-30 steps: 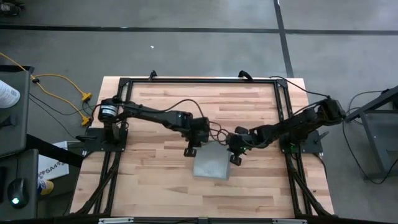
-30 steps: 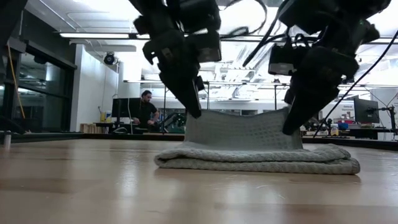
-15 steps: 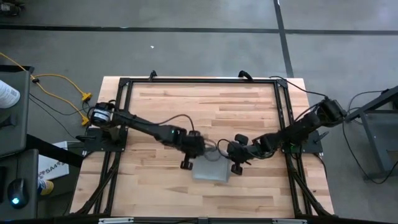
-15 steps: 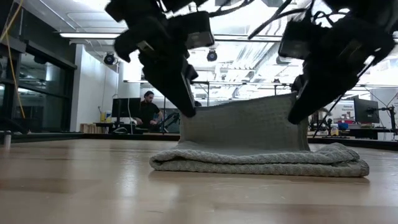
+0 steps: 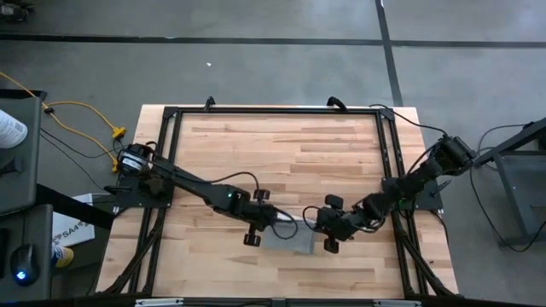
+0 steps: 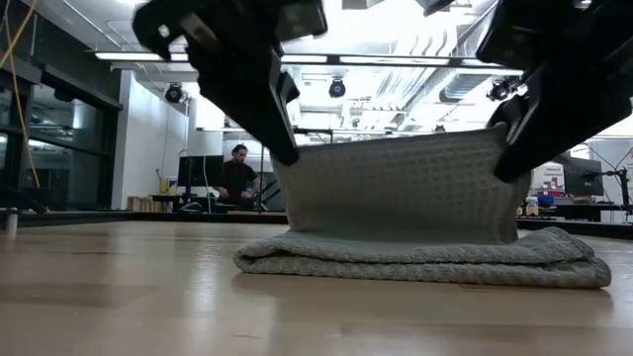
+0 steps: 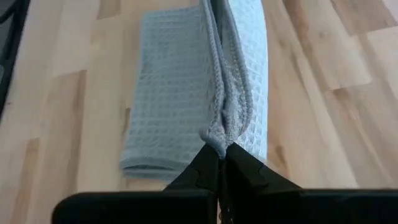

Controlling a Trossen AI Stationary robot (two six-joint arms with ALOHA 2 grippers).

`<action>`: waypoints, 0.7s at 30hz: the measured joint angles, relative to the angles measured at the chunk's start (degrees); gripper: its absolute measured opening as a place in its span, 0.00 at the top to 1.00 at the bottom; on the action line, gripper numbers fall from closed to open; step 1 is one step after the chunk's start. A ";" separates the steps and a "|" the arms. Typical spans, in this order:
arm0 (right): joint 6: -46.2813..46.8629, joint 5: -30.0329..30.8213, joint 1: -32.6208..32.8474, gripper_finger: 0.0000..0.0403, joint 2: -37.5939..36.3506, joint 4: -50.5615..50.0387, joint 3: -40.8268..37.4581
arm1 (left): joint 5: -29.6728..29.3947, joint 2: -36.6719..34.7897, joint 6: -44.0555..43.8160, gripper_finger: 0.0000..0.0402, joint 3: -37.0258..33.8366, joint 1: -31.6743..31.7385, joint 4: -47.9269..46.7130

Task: Fold microfiber towels
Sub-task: Fold the gray towel on the table

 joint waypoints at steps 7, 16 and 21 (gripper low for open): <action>2.44 0.21 2.41 0.99 0.00 1.34 0.02 | -1.83 -0.25 -2.97 1.00 0.02 -2.84 1.15; 7.08 -2.95 4.25 0.99 1.73 7.63 0.02 | 1.00 -0.23 -5.83 1.00 -2.29 -3.69 4.52; 8.65 -3.20 4.52 0.99 3.10 9.89 0.02 | 2.64 -0.23 -6.45 1.00 -4.94 -3.69 8.20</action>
